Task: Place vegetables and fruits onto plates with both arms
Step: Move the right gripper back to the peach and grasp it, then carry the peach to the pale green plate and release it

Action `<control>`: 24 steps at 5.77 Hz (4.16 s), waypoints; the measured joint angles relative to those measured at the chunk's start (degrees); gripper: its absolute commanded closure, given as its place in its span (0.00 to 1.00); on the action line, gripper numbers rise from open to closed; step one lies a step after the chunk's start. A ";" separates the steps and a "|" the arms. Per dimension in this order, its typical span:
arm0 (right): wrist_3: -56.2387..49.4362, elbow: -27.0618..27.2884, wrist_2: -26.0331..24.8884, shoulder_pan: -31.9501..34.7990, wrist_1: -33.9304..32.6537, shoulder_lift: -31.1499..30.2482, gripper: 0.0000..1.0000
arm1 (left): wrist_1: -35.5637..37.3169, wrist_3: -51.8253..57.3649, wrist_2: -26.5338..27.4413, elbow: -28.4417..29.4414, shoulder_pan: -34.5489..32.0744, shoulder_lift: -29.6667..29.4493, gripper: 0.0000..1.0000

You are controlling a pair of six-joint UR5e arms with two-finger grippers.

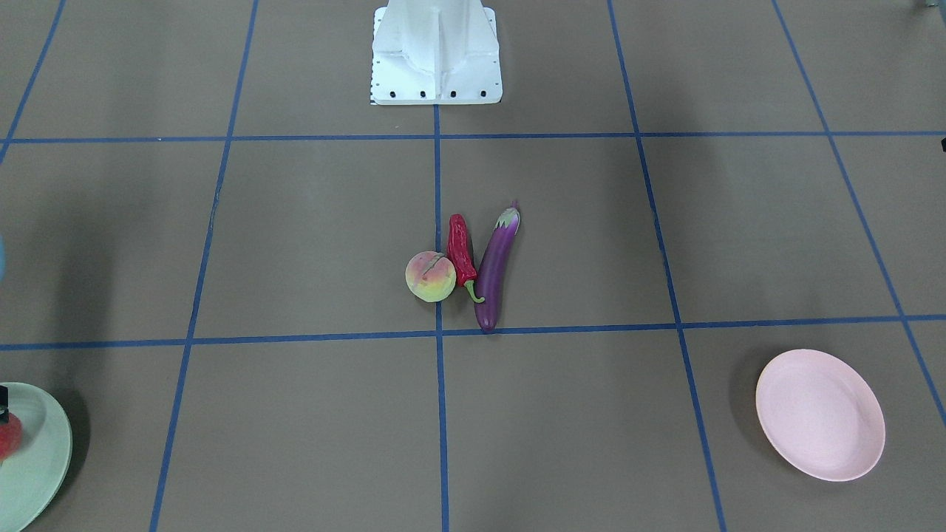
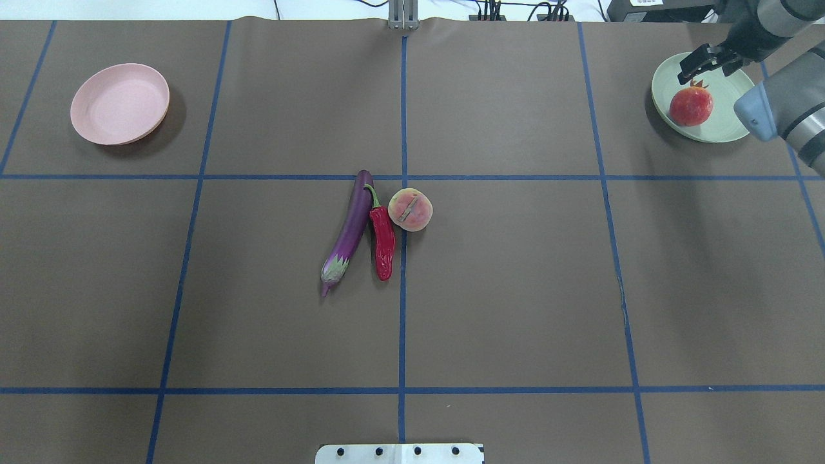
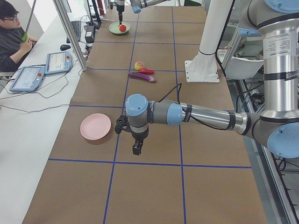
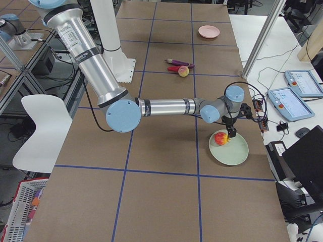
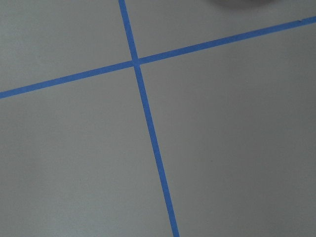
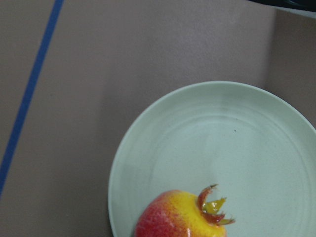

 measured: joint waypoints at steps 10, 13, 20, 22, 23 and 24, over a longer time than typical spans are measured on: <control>27.33 12.36 -33.16 -41.28 -24.55 20.54 0.02 | 0.00 0.04 0.00 0.00 0.00 -0.03 0.00; 27.57 12.11 -34.41 -42.88 -24.43 20.44 1.00 | -0.08 0.02 0.00 -0.16 0.00 -0.09 0.00; -5.30 17.65 -2.80 -4.57 -24.34 1.80 1.00 | 0.03 0.00 0.00 -0.06 0.00 -0.03 0.00; -16.52 3.59 -0.38 5.79 -19.08 0.69 1.00 | 0.15 0.00 0.00 -0.01 0.00 -0.01 0.00; -14.00 -3.75 0.76 6.99 -11.82 0.81 1.00 | 0.17 0.02 0.00 -0.01 0.00 0.00 0.00; -8.79 -11.72 2.08 6.64 -1.72 1.34 0.85 | 0.15 0.04 -0.03 -0.03 0.00 0.00 0.00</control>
